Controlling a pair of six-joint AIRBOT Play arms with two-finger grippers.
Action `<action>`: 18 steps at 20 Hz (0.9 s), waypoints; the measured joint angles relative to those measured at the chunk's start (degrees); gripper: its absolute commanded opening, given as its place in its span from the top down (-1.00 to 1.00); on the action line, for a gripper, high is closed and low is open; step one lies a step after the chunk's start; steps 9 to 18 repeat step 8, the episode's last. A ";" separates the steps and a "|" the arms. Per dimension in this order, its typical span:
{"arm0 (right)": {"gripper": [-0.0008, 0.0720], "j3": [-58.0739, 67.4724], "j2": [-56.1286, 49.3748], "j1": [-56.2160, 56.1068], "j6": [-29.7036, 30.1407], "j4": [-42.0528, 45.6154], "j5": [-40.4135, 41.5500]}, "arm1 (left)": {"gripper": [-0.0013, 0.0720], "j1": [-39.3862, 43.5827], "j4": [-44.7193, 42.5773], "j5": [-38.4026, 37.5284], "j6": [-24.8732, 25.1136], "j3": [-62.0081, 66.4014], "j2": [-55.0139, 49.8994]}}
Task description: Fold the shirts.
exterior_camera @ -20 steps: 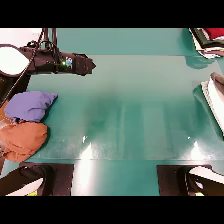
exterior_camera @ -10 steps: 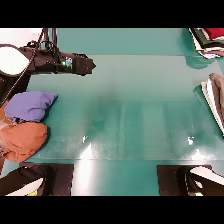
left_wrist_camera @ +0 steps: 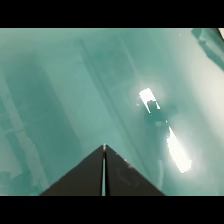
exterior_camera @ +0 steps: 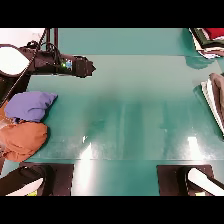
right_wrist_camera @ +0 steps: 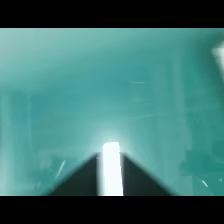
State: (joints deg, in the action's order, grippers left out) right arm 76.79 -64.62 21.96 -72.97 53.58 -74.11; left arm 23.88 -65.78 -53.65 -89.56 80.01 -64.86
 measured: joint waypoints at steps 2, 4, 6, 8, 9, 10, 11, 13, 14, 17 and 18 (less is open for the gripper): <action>0.93 0.00 0.17 -6.10 0.92 -0.44 0.28 | 0.89 0.00 0.07 0.17 -0.02 0.00 0.00; 0.93 0.00 0.26 -10.60 1.60 -0.55 0.48 | 0.89 0.00 0.11 0.81 -0.02 0.00 0.00; 0.93 0.00 0.31 -13.38 2.01 -0.79 0.50 | 0.89 0.00 0.17 1.20 -0.02 0.00 0.00; 0.93 0.00 0.31 -14.93 2.23 -0.79 0.57 | 0.89 0.00 0.17 1.42 -0.04 0.00 0.00; 0.93 0.00 0.31 -14.93 2.23 -0.79 0.57 | 0.89 0.00 0.17 1.42 -0.04 0.00 0.00; 0.93 0.00 0.31 -14.93 2.23 -0.79 0.57 | 0.89 0.00 0.17 1.42 -0.04 0.00 0.00; 0.93 0.00 0.31 -14.93 2.23 -0.79 0.57 | 0.89 0.00 0.17 1.42 -0.04 0.00 0.00; 0.93 0.00 0.31 -14.93 2.23 -0.79 0.57 | 0.89 0.00 0.17 1.42 -0.04 0.00 0.00; 0.93 0.00 0.31 -14.93 2.23 -0.79 0.57 | 0.89 0.00 0.17 1.42 -0.04 0.00 0.00; 0.93 0.00 0.31 -14.93 2.23 -0.79 0.57 | 0.89 0.00 0.17 1.42 -0.04 0.00 0.00; 0.93 0.00 0.31 -14.93 2.23 -0.79 0.57 | 0.89 0.00 0.17 1.42 -0.04 0.00 0.00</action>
